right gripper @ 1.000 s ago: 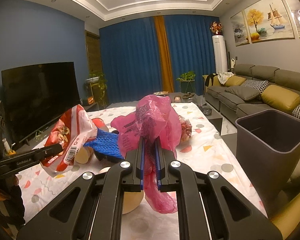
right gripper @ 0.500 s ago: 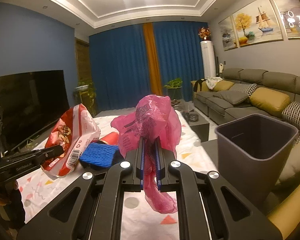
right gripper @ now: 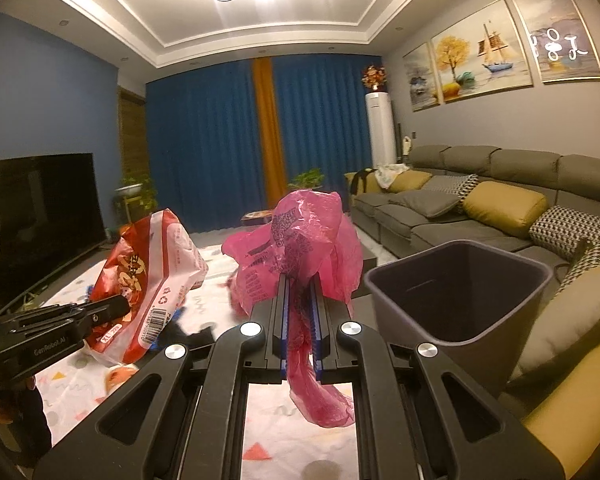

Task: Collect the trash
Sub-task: 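Carry the red snack bag and pink bag with both grippers over the bin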

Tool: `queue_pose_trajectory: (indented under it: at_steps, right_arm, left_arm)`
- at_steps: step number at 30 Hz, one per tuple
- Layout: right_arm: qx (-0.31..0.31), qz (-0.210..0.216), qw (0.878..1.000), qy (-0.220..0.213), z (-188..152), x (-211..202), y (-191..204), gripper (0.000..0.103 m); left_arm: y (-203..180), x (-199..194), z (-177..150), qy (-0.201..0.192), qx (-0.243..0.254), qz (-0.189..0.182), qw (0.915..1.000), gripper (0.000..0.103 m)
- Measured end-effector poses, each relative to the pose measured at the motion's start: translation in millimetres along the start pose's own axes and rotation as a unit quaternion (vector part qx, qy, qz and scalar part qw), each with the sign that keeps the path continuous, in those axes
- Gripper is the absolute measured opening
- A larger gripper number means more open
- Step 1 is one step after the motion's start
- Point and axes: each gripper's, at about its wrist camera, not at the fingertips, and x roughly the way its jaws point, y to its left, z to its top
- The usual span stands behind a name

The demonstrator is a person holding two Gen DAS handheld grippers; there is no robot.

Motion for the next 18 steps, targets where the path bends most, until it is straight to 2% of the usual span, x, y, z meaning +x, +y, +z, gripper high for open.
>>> queue_pose_trajectory:
  at_steps: [8, 18]
  right_arm:
    - [-0.001, -0.039, 0.999, -0.02, 8.2, 1.1, -23.6, 0.01]
    - [0.013, -0.089, 0.995, -0.034, 18.9, 10.8, -67.4, 0.01]
  left_arm:
    - [-37.2, 25.9, 10.4, -0.001, 0.017, -0.032, 0.9993, 0.004]
    - [-88.5, 62.5, 42.3, -0.016, 0.032, -0.069, 0.997, 0.004]
